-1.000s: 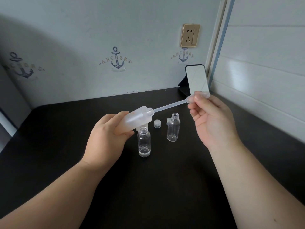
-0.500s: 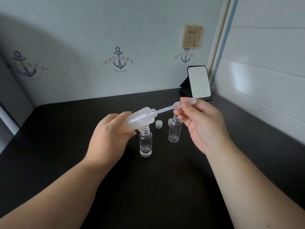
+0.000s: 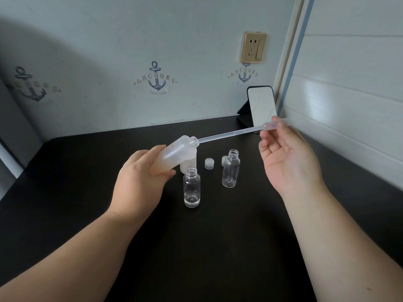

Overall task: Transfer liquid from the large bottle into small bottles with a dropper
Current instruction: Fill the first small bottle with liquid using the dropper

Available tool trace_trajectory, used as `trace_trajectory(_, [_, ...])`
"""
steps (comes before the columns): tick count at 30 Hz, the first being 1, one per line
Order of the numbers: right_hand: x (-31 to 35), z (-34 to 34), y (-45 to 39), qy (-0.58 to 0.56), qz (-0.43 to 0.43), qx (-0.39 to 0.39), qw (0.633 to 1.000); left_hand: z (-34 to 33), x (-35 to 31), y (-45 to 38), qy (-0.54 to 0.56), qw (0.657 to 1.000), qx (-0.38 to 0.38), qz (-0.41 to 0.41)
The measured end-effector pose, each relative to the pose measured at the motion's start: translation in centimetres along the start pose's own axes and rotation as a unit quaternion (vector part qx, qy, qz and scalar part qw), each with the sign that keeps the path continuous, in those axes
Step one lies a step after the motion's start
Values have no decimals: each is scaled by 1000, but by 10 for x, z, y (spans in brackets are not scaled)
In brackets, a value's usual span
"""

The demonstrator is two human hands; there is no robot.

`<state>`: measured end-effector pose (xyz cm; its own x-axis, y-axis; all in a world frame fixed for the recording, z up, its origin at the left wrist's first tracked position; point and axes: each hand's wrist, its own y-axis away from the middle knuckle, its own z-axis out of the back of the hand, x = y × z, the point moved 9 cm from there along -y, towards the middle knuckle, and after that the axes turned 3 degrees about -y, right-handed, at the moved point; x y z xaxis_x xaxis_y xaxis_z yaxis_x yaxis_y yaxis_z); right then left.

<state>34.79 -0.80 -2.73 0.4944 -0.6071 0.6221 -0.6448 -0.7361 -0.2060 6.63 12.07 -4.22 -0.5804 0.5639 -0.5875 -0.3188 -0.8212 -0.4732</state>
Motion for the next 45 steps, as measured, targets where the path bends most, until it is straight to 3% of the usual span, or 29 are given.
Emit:
trace_trajectory(12, [9, 18, -1, -78, 7, -83, 993, 7, 2, -1, 52, 998, -28, 18])
trace_trajectory(21, [7, 14, 0, -46, -1, -77, 996, -1, 12, 0, 107, 991, -14, 74])
trace_trajectory(40, [6, 5, -1, -17, 0, -30, 999, -7, 13, -1, 110, 989, 13, 99])
trace_trajectory(43, [6, 4, -1, -16, -1, -23, 1000, -4, 12, 3, 159, 982, 21, 101])
trace_trajectory(45, [7, 3, -1, -14, -2, -18, 1000, 7, 12, 7, 194, 976, -13, 98])
